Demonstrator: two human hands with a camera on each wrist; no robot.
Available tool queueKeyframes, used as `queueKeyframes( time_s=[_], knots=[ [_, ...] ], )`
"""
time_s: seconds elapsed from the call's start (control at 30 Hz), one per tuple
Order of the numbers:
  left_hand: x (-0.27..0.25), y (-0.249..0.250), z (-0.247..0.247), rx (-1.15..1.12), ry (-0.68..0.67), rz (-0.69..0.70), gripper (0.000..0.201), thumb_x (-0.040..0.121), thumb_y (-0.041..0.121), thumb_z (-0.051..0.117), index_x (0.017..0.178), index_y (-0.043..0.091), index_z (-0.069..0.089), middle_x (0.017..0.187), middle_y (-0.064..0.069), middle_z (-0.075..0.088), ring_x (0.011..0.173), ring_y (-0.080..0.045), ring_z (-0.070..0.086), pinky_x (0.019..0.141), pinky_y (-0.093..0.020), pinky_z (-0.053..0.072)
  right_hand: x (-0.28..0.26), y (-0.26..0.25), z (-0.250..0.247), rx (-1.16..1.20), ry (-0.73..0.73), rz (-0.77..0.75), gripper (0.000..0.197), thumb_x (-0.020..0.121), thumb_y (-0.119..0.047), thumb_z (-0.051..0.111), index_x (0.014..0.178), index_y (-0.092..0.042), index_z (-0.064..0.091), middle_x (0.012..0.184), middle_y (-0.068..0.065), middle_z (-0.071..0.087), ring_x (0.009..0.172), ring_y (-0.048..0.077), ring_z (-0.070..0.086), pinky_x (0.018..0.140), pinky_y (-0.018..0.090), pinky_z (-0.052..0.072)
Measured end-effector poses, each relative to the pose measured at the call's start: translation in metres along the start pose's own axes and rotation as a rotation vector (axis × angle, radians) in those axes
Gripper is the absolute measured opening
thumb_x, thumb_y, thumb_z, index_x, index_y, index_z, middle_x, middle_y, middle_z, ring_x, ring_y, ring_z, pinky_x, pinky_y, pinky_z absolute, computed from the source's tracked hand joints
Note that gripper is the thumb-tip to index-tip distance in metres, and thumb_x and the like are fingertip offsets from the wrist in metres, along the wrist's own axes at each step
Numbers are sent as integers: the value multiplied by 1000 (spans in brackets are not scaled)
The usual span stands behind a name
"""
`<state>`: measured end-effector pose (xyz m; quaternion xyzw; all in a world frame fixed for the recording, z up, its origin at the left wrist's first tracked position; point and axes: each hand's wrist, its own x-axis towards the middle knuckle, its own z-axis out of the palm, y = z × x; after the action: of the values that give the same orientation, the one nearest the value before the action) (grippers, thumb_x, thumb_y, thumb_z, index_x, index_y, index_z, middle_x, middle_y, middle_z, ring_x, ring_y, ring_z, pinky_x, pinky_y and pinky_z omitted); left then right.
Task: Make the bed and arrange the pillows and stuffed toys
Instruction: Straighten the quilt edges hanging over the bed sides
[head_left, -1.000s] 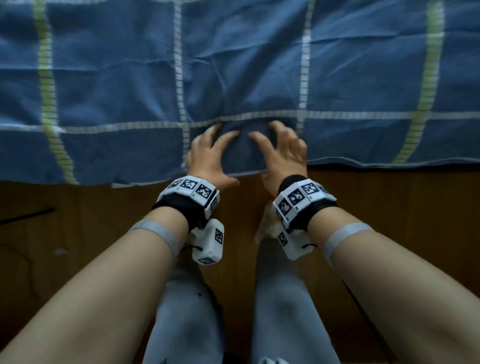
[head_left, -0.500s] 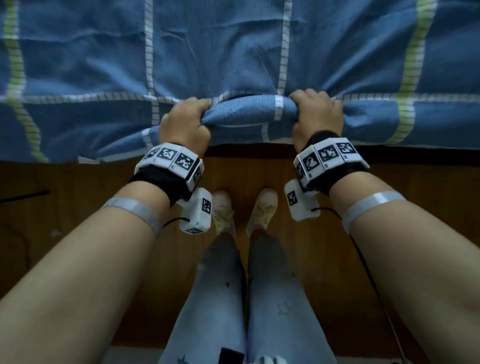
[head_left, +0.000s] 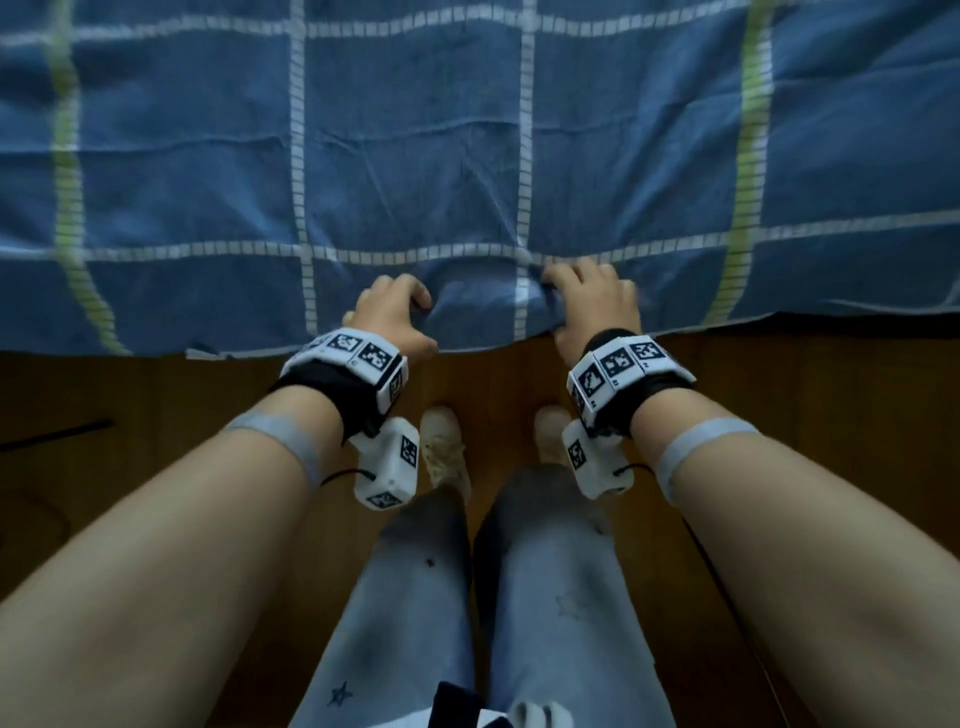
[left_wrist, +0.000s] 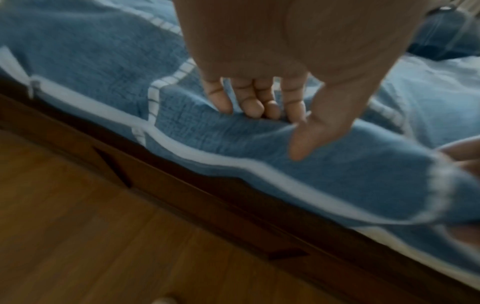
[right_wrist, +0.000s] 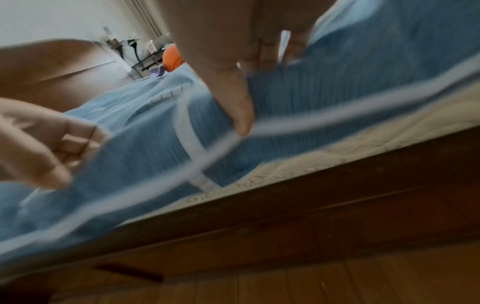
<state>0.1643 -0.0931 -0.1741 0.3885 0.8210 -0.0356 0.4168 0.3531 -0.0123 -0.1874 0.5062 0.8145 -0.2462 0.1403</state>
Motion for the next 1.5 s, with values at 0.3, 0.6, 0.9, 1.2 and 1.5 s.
queueKeyframes(
  time_s=[0.3,0.6,0.9,1.2,1.5],
  knots=[
    [-8,146,77,-115,126,284,71,59,22,76,125,34,52,137,3,40,128,-23,35,107,-45,32,-14,133,-25,1,70,99,99,64,3,63,140,-42,20,153,6,4,142,27,0,116,44,-2],
    [2,228,143,71,239,-101,104,69,23,76,139,56,7,154,-2,1,143,-32,3,117,-53,2,-19,241,-46,-156,4,-9,107,71,-7,69,146,-42,1,155,7,-4,143,29,-5,116,47,-2],
    [25,219,102,104,355,155,45,81,-2,47,122,15,56,124,-14,54,119,-33,46,100,-45,38,3,253,-64,-147,123,18,69,76,-6,56,137,-28,32,144,10,28,134,31,22,109,45,14],
    [2,214,122,-31,354,93,47,80,-4,46,120,17,60,123,-11,58,119,-30,48,103,-40,37,-14,248,-57,-68,184,58,36,81,3,46,114,-9,55,116,11,58,112,31,48,104,42,29],
    [-20,207,125,-27,49,55,54,66,15,80,115,19,58,112,-8,50,111,-28,51,98,-45,44,-36,263,-63,-50,19,6,50,81,-6,59,127,-22,47,130,5,47,122,27,40,101,38,31]
  ],
)
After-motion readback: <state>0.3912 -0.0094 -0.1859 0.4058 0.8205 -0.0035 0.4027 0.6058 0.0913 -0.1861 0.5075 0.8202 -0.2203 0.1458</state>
